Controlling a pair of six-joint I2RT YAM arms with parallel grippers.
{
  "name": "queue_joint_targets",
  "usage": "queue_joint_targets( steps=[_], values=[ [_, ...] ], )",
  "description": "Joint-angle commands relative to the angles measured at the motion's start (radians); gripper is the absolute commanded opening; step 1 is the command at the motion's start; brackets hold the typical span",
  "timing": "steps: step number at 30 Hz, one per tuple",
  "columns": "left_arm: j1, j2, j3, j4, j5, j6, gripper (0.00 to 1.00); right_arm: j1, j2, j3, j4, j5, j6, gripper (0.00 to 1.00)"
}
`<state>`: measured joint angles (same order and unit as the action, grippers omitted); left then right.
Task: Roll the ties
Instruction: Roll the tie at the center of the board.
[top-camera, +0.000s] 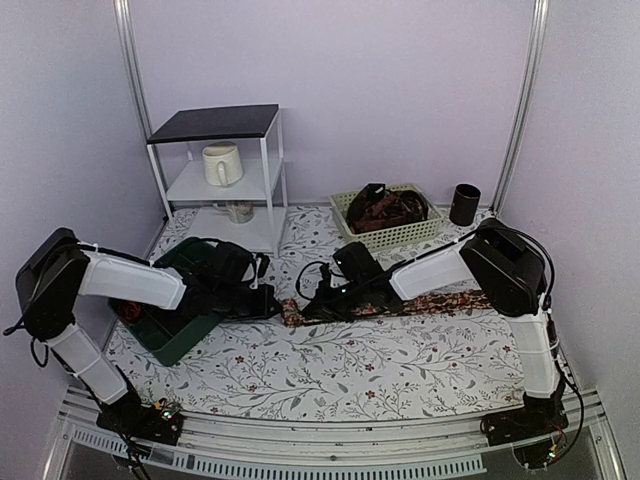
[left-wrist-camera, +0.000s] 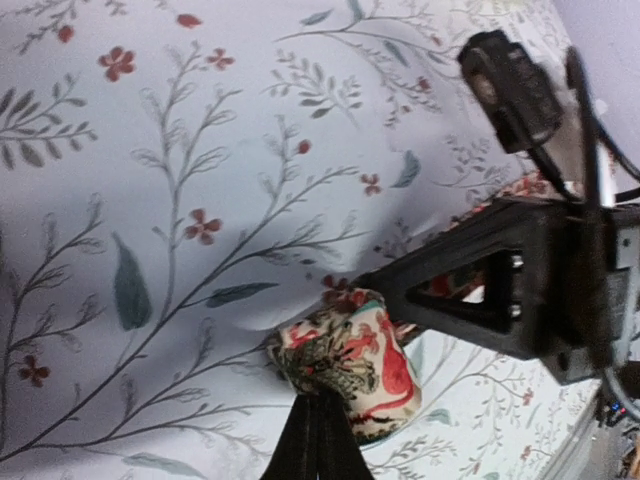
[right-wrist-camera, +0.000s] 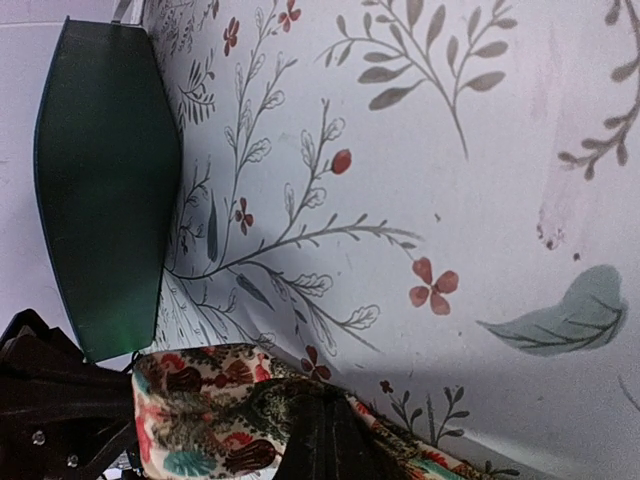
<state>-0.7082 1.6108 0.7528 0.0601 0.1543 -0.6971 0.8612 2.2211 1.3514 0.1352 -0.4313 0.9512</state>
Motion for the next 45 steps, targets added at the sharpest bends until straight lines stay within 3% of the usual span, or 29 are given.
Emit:
queue_joint_targets(
  steps=[1, 11, 20, 31, 45],
  values=[
    [0.007, -0.034, -0.017, -0.179, -0.140, 0.027, 0.00, 0.007, 0.007, -0.029, -0.057, 0.005, 0.003, 0.00],
    [-0.012, 0.000, -0.067, -0.168, -0.143, 0.006, 0.00, 0.007, 0.007, -0.030, -0.057, 0.009, 0.004, 0.00],
    [-0.024, 0.049, -0.038, 0.023, -0.064, 0.038, 0.00, 0.008, -0.026, -0.040, -0.047, 0.008, 0.002, 0.00],
    [-0.023, 0.062, 0.003, 0.056, -0.031, 0.057, 0.00, 0.008, -0.078, -0.033, -0.025, -0.031, -0.009, 0.00],
    [-0.023, 0.092, -0.033, 0.252, 0.174, -0.013, 0.00, 0.018, -0.037, -0.088, 0.037, -0.037, 0.026, 0.00]
  ],
)
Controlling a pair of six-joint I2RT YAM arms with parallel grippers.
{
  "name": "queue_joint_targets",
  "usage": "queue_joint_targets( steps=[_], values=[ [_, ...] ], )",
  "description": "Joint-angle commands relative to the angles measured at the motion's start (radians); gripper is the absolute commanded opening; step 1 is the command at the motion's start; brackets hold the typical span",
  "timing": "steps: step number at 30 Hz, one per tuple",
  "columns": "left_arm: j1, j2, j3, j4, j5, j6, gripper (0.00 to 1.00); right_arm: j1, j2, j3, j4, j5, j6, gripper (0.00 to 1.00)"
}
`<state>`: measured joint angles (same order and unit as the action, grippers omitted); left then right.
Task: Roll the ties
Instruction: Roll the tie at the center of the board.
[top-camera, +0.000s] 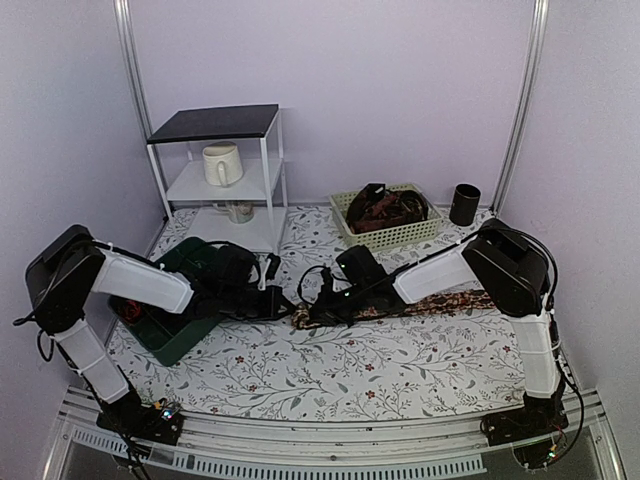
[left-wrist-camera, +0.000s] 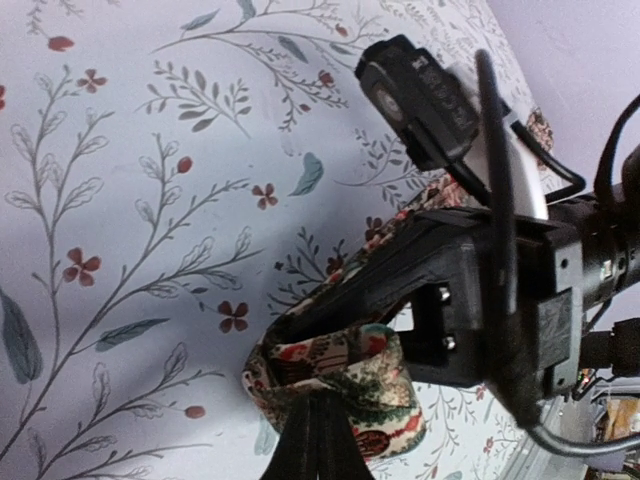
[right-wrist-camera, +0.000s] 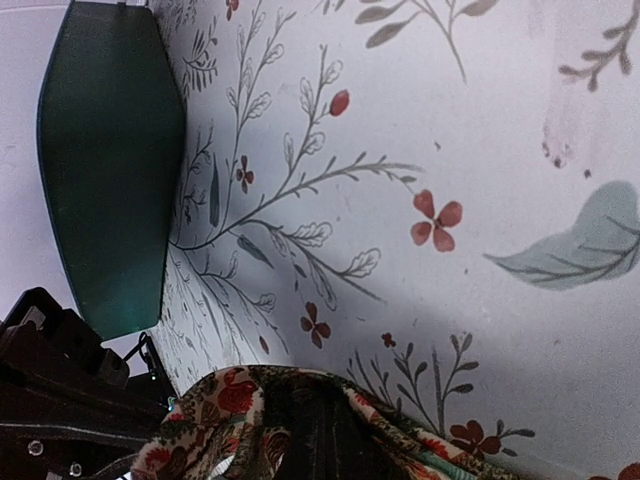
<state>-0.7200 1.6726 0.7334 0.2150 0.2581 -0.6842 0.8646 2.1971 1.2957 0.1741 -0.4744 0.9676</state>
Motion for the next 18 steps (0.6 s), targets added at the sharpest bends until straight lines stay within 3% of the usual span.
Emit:
queue_joint_targets(
  steps=[1, 10, 18],
  values=[
    [-0.011, 0.037, -0.013, 0.107, 0.076, -0.030, 0.00, 0.014, -0.020, -0.036, 0.002, 0.013, 0.010, 0.00],
    [-0.011, 0.070, 0.001, 0.128, 0.093, -0.030, 0.00, 0.014, -0.086, -0.015, 0.004, 0.008, -0.003, 0.00],
    [-0.010, 0.071, 0.002, 0.116, 0.077, -0.016, 0.00, 0.010, -0.150, -0.019, -0.106, 0.085, -0.034, 0.11]
  ],
)
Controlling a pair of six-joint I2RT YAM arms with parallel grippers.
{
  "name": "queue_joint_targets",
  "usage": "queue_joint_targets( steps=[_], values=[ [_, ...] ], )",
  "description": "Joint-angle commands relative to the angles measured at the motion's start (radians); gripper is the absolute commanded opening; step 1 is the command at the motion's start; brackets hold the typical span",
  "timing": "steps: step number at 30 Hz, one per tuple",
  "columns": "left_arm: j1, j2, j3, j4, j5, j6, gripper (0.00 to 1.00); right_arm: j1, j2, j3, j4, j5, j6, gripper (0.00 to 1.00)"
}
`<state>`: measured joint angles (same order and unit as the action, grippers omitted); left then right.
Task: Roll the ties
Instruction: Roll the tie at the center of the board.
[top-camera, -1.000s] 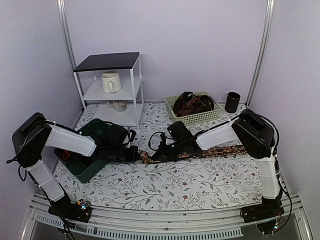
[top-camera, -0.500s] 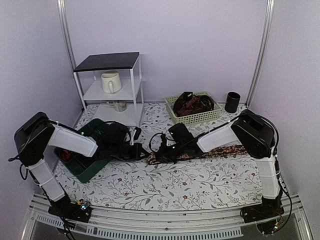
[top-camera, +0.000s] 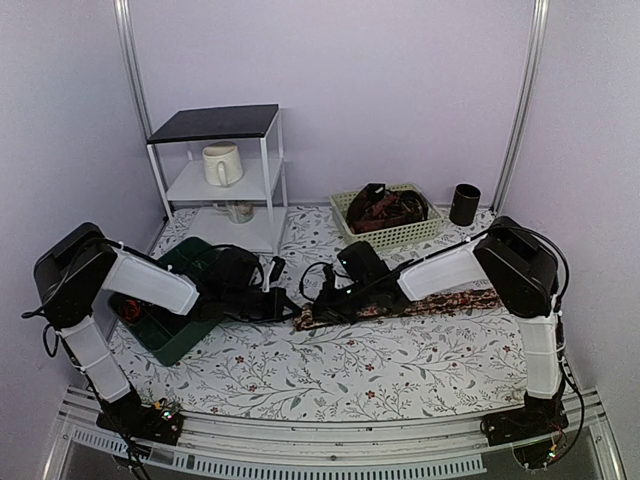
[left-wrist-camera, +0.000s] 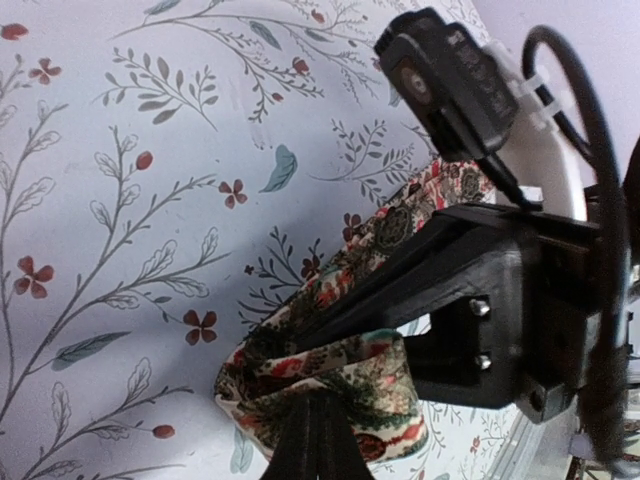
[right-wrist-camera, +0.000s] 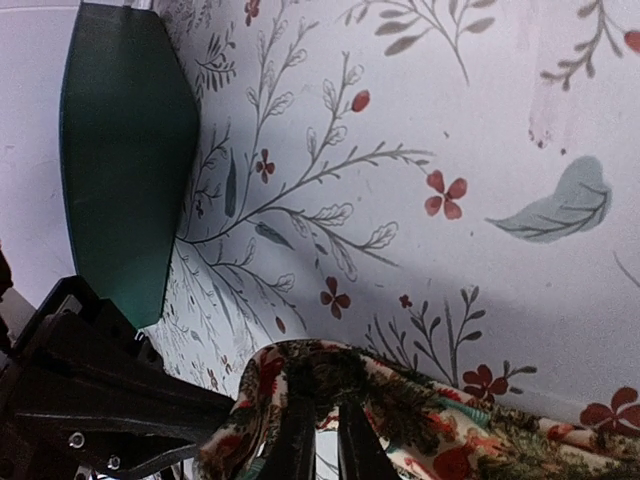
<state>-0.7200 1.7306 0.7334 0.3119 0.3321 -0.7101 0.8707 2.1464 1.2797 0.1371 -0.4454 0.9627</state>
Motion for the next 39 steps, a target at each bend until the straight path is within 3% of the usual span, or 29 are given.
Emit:
queue_joint_targets(
  steps=[1, 9, 17, 26, 39],
  values=[
    [-0.011, 0.016, 0.006, 0.015, 0.006, 0.014, 0.00, 0.004, -0.109, -0.002, -0.085, 0.066, -0.036, 0.13],
    [-0.010, 0.014, 0.027, -0.006, -0.005, 0.032, 0.00, 0.002, -0.134, -0.015, -0.180, 0.126, -0.052, 0.19],
    [-0.010, 0.011, 0.027, -0.016, -0.026, 0.042, 0.00, 0.004, -0.083, -0.003, -0.073, 0.019, -0.072, 0.09],
    [-0.008, 0.032, 0.035, 0.005, -0.021, 0.049, 0.00, 0.012, -0.012, 0.062, -0.143, 0.085, -0.120, 0.06],
    [-0.007, 0.077, 0.072, 0.016, -0.009, 0.045, 0.00, -0.035, -0.162, -0.024, -0.216, 0.204, -0.132, 0.20]
  ],
)
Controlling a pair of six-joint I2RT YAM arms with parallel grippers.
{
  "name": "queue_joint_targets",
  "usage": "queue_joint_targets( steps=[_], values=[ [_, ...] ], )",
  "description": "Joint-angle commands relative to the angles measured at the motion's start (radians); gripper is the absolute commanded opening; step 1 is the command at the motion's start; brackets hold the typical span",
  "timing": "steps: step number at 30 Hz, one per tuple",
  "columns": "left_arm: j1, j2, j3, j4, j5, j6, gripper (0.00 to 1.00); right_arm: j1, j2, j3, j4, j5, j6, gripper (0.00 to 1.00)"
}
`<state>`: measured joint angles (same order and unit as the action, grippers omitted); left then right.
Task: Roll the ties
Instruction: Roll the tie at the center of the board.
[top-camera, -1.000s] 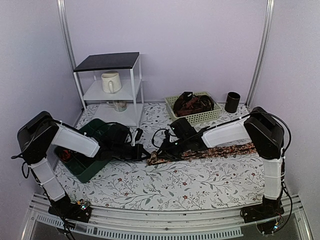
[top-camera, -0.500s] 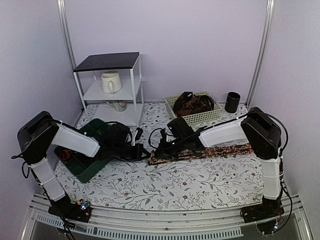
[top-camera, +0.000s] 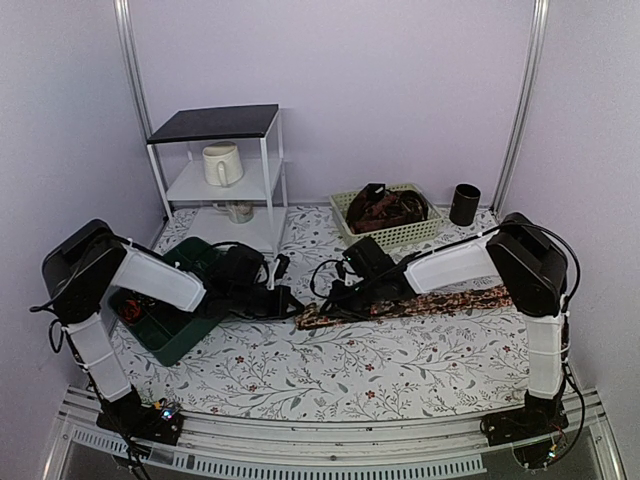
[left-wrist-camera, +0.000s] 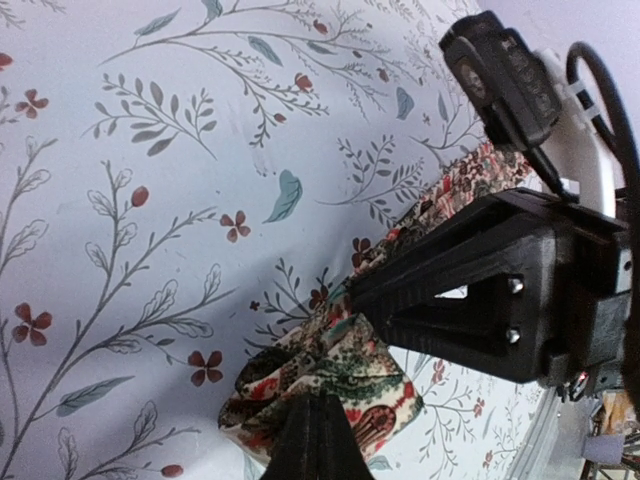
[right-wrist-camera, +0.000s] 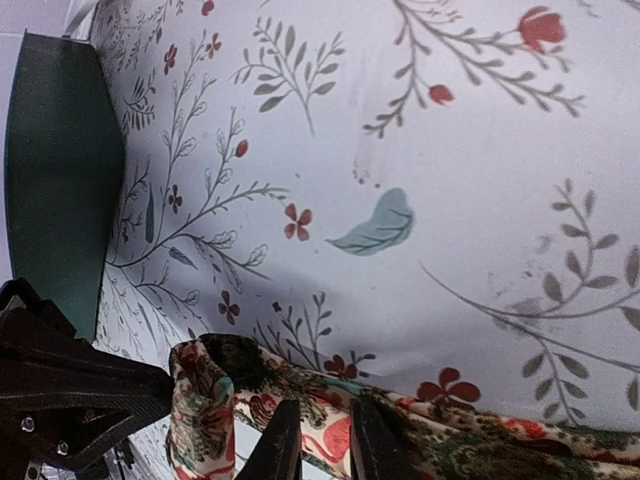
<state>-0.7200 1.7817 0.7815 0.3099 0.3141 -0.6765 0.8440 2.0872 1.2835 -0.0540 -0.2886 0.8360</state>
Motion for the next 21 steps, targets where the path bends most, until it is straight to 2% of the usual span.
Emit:
queue_joint_targets(
  steps=[1, 9, 21],
  values=[
    [-0.007, 0.029, 0.024, 0.023, 0.012, 0.009, 0.00, -0.008, -0.110, -0.029, -0.022, 0.047, -0.002, 0.21],
    [-0.007, 0.056, 0.024, 0.043, 0.027, 0.001, 0.00, -0.008, -0.141, -0.076, 0.049, 0.024, 0.027, 0.23],
    [-0.007, 0.084, 0.030, 0.057, 0.017, 0.003, 0.00, 0.009, -0.025, -0.011, 0.026, -0.024, 0.055, 0.28]
  ],
)
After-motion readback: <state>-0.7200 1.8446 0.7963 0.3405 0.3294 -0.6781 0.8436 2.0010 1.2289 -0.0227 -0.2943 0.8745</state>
